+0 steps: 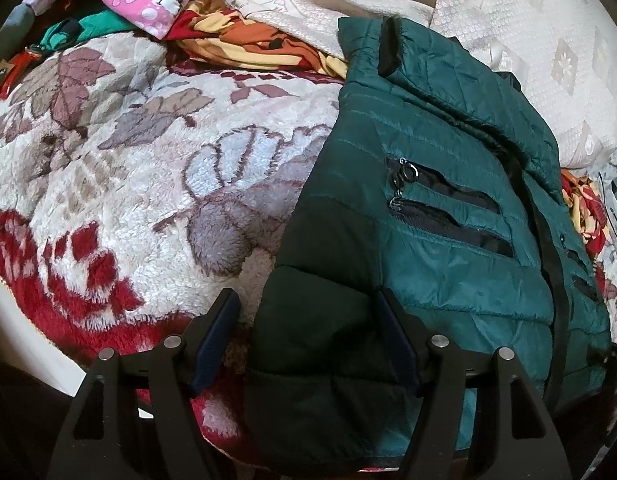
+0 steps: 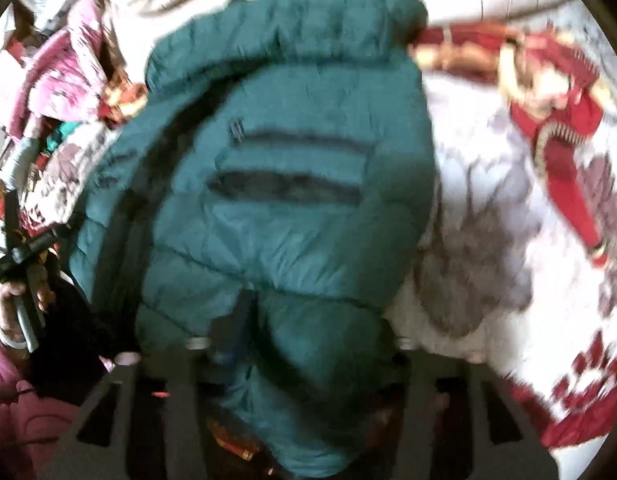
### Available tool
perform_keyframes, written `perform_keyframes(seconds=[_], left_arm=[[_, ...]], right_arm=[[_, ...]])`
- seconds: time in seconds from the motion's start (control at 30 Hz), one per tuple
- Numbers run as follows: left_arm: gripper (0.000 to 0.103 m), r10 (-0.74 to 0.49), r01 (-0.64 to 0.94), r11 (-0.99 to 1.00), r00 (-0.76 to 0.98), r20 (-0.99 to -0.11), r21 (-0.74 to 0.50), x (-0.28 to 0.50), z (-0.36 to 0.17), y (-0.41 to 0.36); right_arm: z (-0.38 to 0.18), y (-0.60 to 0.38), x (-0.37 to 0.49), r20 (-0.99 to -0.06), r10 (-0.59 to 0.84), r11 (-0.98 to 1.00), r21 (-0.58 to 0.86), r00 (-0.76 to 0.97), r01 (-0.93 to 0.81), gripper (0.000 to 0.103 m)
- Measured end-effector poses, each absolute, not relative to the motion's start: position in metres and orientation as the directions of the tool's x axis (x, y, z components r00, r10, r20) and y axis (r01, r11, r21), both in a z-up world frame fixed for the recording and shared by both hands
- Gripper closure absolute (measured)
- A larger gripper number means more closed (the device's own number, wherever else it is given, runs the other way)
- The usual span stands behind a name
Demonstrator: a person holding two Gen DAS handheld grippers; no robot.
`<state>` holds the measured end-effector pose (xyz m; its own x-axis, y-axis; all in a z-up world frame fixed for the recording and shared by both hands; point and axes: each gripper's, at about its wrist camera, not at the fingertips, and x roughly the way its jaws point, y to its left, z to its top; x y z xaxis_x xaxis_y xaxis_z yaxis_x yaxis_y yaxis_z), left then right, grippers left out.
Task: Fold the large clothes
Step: 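Grasp the jacket hem with both grippers and lift it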
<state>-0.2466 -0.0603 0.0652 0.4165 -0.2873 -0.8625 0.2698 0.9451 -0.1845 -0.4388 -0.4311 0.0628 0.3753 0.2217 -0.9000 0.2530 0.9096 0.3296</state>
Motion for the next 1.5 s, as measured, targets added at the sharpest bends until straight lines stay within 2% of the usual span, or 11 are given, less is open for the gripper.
perform_keyframes(seconds=[0.07,0.13,0.17,0.2,0.23,0.27,0.3,0.37,0.73,1.17,1.5], left_arm=[[0.048,-0.278,0.281,0.945,0.417,-0.865,-0.168,-0.248,0.063,-0.064],[0.048,-0.262,0.303,0.943,0.414,-0.872,-0.139,-0.251,0.064,-0.069],[0.055,-0.261,0.31,0.941,0.411,-0.874,-0.136,-0.252,0.066,-0.07],[0.067,-0.262,0.31,0.941,0.415,-0.871,-0.135,-0.254,0.069,-0.071],[0.074,-0.255,0.305,0.944,0.43,-0.866,-0.127,-0.255,0.073,-0.071],[0.094,-0.265,0.304,0.943,0.439,-0.858,-0.136,-0.257,0.076,-0.07],[0.103,-0.302,0.311,0.934,0.432,-0.85,-0.174,-0.257,0.081,-0.068],[0.103,-0.31,0.315,0.933,0.456,-0.834,-0.175,-0.261,0.091,-0.069],[0.103,-0.352,0.347,0.924,0.598,-0.72,-0.163,-0.255,0.158,-0.077],[0.103,-0.323,0.32,0.94,0.714,-0.622,-0.121,-0.211,0.198,-0.111],[0.103,-0.321,0.315,0.942,0.741,-0.59,-0.116,-0.141,0.219,-0.155]], right_arm=[[0.055,-0.424,-0.437,-0.905,0.203,0.919,0.308,0.373,0.247,0.021],[0.056,-0.419,-0.436,-0.904,0.183,0.928,0.288,0.386,0.235,0.024],[0.06,-0.417,-0.436,-0.899,0.177,0.932,0.284,0.4,0.227,0.035],[0.063,-0.416,-0.437,-0.894,0.166,0.936,0.275,0.416,0.218,0.057],[0.068,-0.414,-0.437,-0.889,0.152,0.942,0.263,0.433,0.21,0.066],[0.075,-0.415,-0.438,-0.881,0.146,0.945,0.259,0.449,0.201,0.072],[0.081,-0.416,-0.438,-0.875,0.144,0.947,0.258,0.462,0.194,0.076],[0.096,-0.415,-0.44,-0.858,0.121,0.955,0.238,0.5,0.178,0.081],[0.17,-0.429,-0.422,-0.749,0.037,0.963,0.205,0.662,0.178,0.082],[0.197,-0.455,-0.376,-0.685,-0.063,0.949,0.184,0.726,0.256,0.082],[0.206,-0.486,-0.316,-0.675,-0.127,0.939,0.155,0.727,0.308,0.082]])
